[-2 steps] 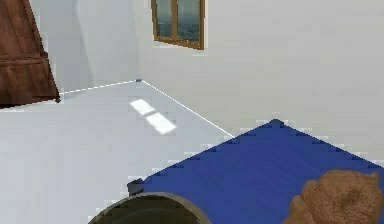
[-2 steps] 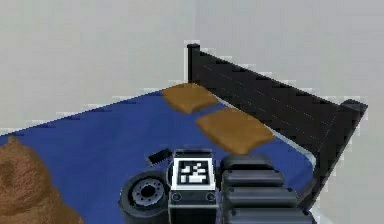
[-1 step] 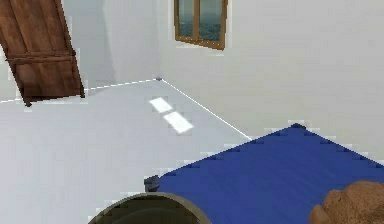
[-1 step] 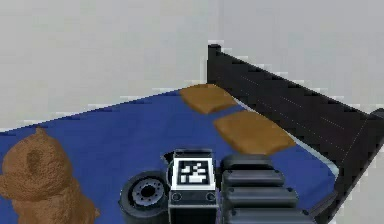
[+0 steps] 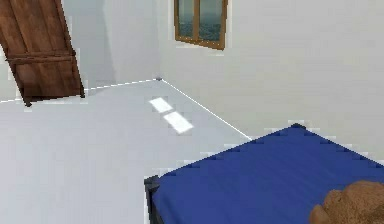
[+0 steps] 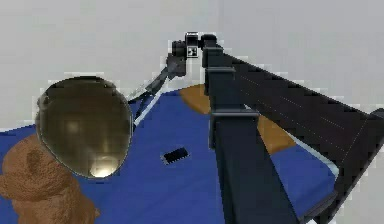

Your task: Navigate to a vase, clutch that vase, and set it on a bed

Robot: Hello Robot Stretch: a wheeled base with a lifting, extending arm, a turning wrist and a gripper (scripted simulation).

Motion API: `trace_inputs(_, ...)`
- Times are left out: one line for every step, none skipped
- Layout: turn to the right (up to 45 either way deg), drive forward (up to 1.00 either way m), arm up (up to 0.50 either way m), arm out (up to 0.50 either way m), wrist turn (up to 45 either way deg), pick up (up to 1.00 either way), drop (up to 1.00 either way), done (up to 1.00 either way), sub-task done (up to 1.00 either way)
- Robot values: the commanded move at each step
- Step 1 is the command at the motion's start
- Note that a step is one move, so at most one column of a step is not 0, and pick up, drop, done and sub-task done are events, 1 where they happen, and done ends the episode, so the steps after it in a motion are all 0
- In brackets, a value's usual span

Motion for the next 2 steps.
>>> trace_inputs(0.0,0.0,0.0,0.0,45.0,0.0,0.0,0.0,0.0)
trace_inputs(0.0,0.0,0.0,0.0,27.0,0.0,0.0,0.0,0.0)
